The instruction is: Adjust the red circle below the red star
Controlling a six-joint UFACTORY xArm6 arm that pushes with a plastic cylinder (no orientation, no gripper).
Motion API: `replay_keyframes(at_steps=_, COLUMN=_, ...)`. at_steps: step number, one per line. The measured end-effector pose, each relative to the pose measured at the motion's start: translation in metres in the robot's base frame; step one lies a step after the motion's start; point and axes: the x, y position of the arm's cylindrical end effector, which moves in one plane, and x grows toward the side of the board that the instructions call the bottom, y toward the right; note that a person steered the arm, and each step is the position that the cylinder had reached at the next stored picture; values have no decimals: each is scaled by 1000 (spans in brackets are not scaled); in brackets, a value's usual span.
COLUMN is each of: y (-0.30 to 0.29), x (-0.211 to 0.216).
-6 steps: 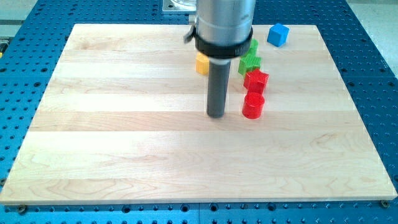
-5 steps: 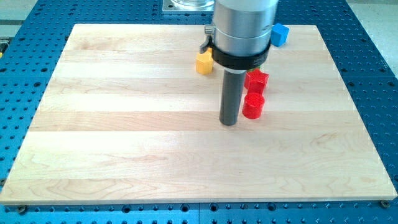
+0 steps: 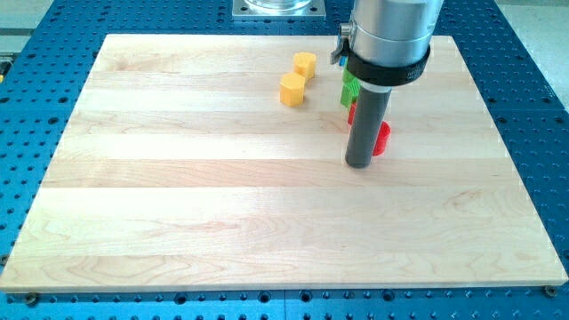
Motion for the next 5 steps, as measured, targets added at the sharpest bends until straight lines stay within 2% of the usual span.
replay_keyframes(at_steps=1, y=-43, x=18)
replay_keyframes(at_steps=2, y=18, x=27)
replay_keyframes(at_steps=3, y=64, x=-13)
replay_keyframes(at_steps=4, y=63, x=-53)
replay_keyframes(at_steps=5, y=53, x=-52)
